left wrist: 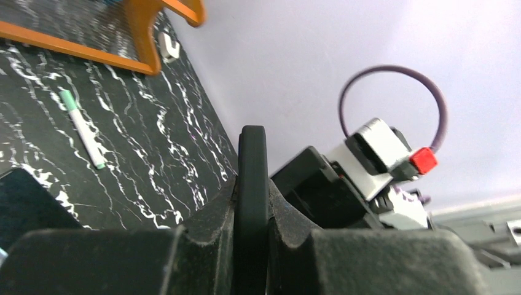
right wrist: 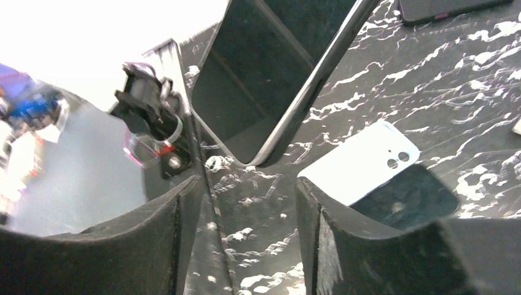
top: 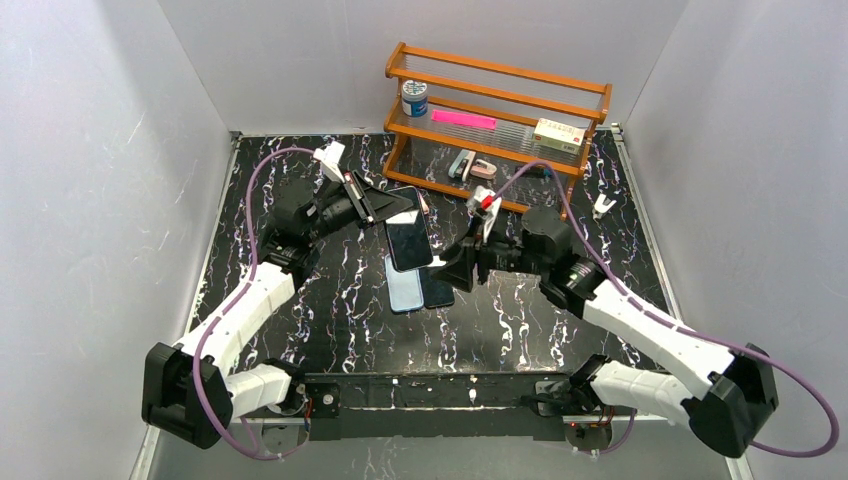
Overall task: Take the phone out of the phone case
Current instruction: Remove the phone case from the phone.
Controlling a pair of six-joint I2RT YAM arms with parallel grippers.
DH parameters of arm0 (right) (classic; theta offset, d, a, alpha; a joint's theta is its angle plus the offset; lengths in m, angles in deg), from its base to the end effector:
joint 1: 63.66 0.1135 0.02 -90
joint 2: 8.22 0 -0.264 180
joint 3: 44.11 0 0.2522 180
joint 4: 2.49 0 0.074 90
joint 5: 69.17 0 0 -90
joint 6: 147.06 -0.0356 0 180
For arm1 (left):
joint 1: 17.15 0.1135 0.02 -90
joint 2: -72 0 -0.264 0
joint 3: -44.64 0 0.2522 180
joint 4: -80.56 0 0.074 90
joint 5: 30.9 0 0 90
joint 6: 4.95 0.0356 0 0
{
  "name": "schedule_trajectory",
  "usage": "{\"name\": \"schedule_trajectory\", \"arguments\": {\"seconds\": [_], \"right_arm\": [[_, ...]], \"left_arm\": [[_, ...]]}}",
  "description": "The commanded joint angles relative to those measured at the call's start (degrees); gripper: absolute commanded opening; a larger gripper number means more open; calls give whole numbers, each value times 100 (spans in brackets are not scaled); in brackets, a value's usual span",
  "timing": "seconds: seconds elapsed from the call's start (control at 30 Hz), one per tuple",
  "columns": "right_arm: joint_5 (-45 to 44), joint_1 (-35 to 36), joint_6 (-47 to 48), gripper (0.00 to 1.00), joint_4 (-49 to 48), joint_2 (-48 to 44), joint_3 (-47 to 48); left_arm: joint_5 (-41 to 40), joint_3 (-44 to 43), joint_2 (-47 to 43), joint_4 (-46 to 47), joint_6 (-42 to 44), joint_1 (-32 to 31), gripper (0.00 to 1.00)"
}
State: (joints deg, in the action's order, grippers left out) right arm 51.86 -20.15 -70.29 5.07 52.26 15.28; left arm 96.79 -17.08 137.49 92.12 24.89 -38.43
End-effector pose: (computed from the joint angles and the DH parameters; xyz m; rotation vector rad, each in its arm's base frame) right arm 0.1653 0.1823 0.3227 -0.8856 1.6271 1.1759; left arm 0.2375 -0.1159 0.3510 0.0567 1.6877 -1.5826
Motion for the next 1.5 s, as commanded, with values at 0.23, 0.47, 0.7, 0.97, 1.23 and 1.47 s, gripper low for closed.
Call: {"name": "schedule_trajectory", "arguments": {"seconds": [0.23, 0.47, 0.7, 0.97, 1.23, 1.47], "right_arm": [[-1513, -18, -4090, 60, -2063, -1200, -1457], [-1476, -18, -4730, 54, -2731, -985, -1509], [-1334, -18, -5075, 50, -3197, -752, -1469], [-1541, -18, -5170, 49, -3326, -705, -1584], [-1587, -25, -5224, 47, -3538, -695, -1624], [-1567, -85, -5206, 45, -3779, -520, -1564]], "left_arm": [[-766, 234, -52, 1041, -722, -42, 0], [-812, 361, -60, 1220, -965, -165, 0], [-860, 396, -76, 1294, -1097, -228, 0], [-859, 398, -122, 1467, -1305, -287, 0], [-697, 358, -72, 1593, -1381, -401, 0], [-549, 384, -27, 1765, -1505, -667, 0]]}}
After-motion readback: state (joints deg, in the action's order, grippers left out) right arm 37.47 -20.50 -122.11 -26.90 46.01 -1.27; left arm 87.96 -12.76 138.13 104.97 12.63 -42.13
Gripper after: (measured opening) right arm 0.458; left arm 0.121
